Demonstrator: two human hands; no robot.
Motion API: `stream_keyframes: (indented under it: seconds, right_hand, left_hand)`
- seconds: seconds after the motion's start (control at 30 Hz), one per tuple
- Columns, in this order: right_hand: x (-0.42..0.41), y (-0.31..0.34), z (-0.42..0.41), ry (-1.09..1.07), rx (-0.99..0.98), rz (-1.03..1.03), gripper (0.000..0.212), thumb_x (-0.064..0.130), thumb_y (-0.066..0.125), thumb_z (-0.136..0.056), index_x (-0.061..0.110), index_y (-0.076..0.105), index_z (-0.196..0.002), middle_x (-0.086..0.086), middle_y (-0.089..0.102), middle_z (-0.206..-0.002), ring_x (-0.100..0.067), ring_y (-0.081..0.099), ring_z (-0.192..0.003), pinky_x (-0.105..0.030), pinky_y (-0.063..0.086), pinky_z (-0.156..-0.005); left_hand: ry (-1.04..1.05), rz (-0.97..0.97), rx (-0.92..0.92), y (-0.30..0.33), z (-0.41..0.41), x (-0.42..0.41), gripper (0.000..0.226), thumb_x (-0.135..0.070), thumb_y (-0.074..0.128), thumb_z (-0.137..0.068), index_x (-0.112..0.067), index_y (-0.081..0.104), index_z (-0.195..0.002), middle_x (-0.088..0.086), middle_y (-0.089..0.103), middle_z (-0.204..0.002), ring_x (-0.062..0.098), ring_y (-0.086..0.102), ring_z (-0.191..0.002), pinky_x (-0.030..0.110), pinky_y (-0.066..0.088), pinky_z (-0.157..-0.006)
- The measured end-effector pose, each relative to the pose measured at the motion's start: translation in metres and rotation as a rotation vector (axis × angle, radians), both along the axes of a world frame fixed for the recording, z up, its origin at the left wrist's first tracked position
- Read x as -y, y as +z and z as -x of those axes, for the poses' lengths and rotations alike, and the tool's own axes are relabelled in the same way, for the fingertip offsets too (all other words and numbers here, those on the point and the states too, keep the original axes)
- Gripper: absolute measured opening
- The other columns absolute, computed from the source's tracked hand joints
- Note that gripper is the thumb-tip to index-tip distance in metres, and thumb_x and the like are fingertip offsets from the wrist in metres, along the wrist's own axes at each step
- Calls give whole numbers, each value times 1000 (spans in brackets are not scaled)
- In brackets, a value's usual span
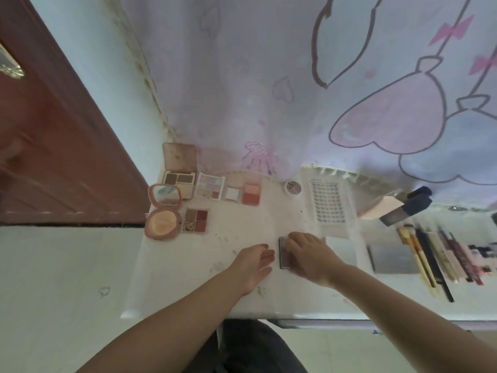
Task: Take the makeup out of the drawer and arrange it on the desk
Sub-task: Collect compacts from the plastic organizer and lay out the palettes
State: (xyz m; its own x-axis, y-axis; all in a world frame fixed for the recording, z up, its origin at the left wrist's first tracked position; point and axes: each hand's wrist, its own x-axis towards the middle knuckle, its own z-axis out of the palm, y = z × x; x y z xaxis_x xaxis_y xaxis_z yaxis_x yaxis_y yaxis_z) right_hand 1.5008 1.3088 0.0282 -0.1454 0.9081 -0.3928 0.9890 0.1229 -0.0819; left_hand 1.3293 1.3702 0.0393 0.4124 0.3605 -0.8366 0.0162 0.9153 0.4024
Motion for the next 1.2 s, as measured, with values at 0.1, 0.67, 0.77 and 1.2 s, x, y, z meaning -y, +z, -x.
stream_keyframes:
  seconds: [0.1, 0.67, 0.77, 1.2]
  right_hand:
    - [-3, 5, 10, -64, -173, -33, 55, 40, 62, -81, 14, 44, -126, -6, 42, -134, -27, 43, -120, -31, 38, -98]
    - [-103, 70, 57, -343, -827, 358, 25, 31, 67, -85, 19, 61, -107, 3, 67, -108, -11, 63, -99, -20, 51, -85]
    - [-130, 73, 51, -486, -956, 372, 20, 21, 55, -95, 8, 63, -106, -11, 70, -106, -20, 69, -92, -27, 56, -82]
    - [-193, 33, 81, -510, -704, 151, 22, 18, 50, -96, 7, 68, -101, 4, 66, -78, -3, 58, -64, -2, 37, -47]
  left_hand:
    - [-58, -38, 9, 3, 2, 4, 24, -16, 43, -98, -8, 64, -106, 9, 64, -106, 19, 59, -96, 32, 44, -89]
    - [279, 322, 469, 0, 81, -29, 59, -38, 59, -84, 4, 54, -126, 30, 53, -127, 43, 60, -101, 50, 54, -81]
    - [289, 347, 485, -8, 87, -33, 56, -37, 54, -89, 5, 54, -126, 32, 53, -127, 44, 60, -105, 52, 53, -84]
    - [515, 342, 215, 2, 90, -61, 47, -23, 42, -100, 12, 37, -132, 33, 42, -136, 43, 41, -128, 49, 33, -109]
